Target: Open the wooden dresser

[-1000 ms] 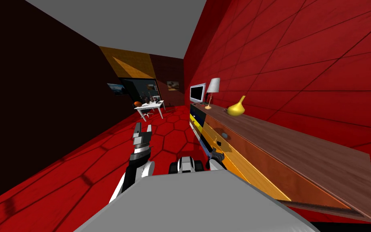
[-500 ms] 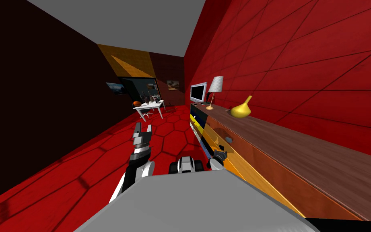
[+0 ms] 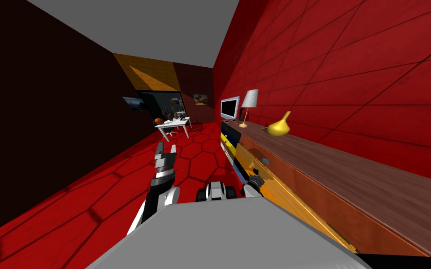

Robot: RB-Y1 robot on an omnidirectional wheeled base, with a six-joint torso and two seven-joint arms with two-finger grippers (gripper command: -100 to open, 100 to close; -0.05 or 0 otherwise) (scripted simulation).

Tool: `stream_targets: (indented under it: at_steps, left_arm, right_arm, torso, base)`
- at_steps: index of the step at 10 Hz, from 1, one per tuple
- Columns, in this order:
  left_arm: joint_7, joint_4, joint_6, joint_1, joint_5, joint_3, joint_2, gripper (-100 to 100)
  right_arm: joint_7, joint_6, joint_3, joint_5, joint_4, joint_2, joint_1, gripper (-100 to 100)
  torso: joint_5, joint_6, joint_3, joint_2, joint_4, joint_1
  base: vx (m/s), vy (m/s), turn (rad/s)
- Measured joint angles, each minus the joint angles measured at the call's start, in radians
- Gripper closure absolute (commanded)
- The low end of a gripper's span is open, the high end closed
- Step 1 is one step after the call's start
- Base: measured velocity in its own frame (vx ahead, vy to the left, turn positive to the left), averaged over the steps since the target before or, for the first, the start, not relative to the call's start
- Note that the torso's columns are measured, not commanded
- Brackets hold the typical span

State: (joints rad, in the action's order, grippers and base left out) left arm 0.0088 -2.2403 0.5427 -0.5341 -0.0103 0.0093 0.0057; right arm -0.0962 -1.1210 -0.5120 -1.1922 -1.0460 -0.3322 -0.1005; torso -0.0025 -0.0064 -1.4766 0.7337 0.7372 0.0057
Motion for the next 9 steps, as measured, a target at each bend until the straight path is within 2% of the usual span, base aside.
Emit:
stream_targets:
  at_steps: [3,5,8,9]
  left_arm:
    - [0.0,0.0,0.0,0.0,0.0,0.0,0.0,0]
    - [0.0,0.0,0.0,0.0,0.0,0.0,0.0,0]
    - [0.0,0.0,0.0,0.0,0.0,0.0,0.0,0]
    - [0.0,0.0,0.0,0.0,0.0,0.0,0.0,0]
  right_arm:
    - [-0.019,-0.01,-0.01,0.0,-0.021,0.016,-0.011,100]
    - [-0.034,-0.031,-0.016,-0.006,-0.041,0.026,-0.021,100]
    - [-0.036,-0.043,-0.028,-0.012,-0.046,0.04,-0.03,100]
    - [-0.035,-0.052,-0.032,-0.018,-0.045,0.044,-0.032,100]
  torso:
    - [0.003,0.004,-0.002,0.0,0.002,-0.01]
    - [0.001,0.002,0.0,0.001,0.001,-0.003]
    - [0.002,0.003,-0.001,0.0,0.002,-0.011]
    - [0.0,0.002,0.0,0.001,0.001,-0.006]
  base:
    - [-0.025,0.144,-0.018]
    - [-0.034,0.187,-0.01]
    - [-0.03,0.138,-0.015]
    - [-0.047,0.191,-0.026]
